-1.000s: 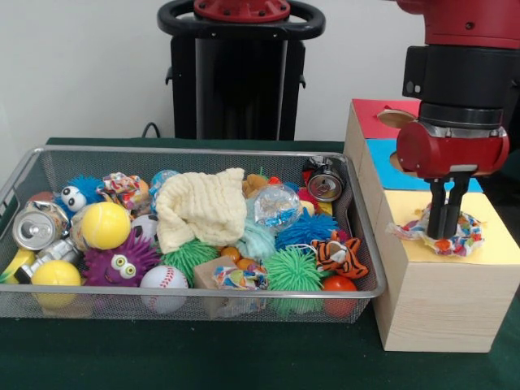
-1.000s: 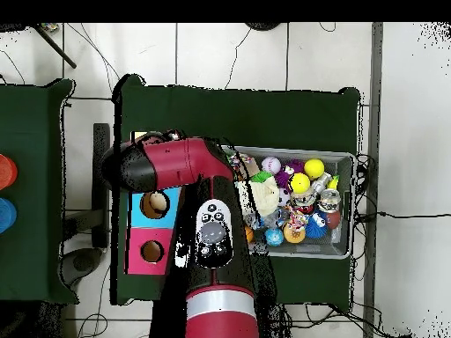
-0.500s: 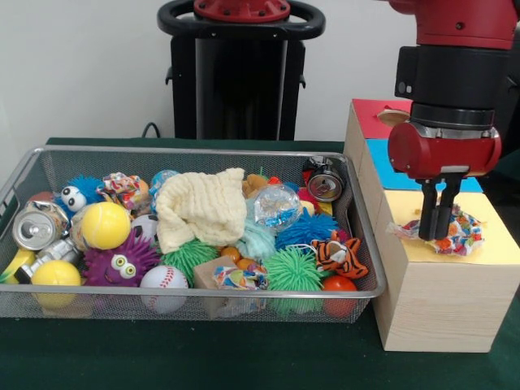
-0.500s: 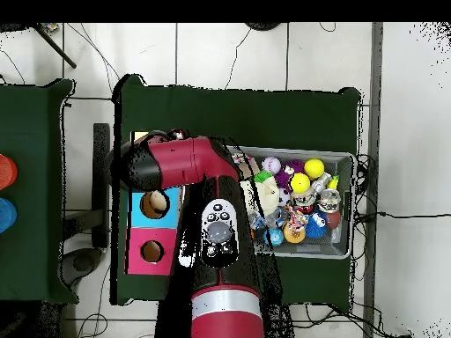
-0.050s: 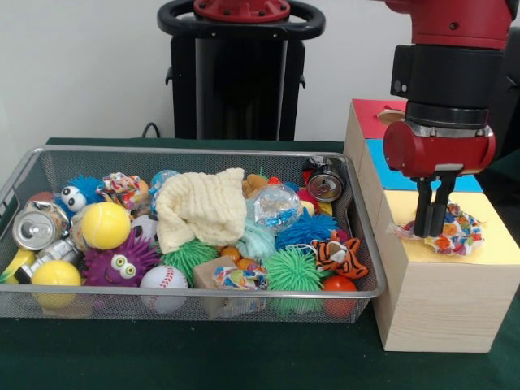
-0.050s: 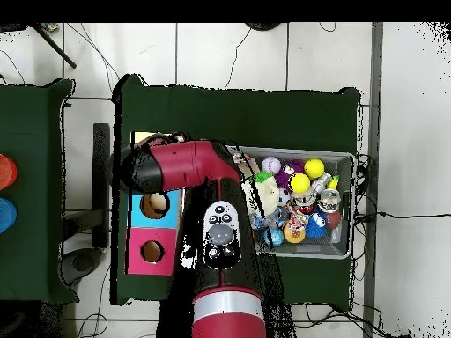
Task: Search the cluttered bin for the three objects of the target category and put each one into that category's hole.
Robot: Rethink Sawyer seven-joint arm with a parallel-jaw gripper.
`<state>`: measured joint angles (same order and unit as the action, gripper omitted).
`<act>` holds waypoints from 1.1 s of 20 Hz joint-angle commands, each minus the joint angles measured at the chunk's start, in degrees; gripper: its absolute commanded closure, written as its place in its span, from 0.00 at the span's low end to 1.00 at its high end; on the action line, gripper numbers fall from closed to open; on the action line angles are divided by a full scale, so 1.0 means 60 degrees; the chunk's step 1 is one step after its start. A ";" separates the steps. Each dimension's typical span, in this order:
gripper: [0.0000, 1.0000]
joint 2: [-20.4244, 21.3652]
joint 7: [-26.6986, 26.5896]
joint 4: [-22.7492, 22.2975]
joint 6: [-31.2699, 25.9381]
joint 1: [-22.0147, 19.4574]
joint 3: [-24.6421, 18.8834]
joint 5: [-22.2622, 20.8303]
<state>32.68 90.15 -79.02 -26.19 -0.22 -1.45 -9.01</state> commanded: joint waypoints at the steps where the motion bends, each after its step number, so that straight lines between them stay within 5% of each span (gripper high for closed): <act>1: 1.00 0.0102 0.0577 -0.1077 -0.0129 -0.0178 -0.0793 -0.0167; 22: 1.00 0.0126 0.0521 -0.1201 -0.0106 -0.0233 -0.0917 -0.0236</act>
<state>34.56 90.15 -81.68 -26.19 -0.51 -2.41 -9.01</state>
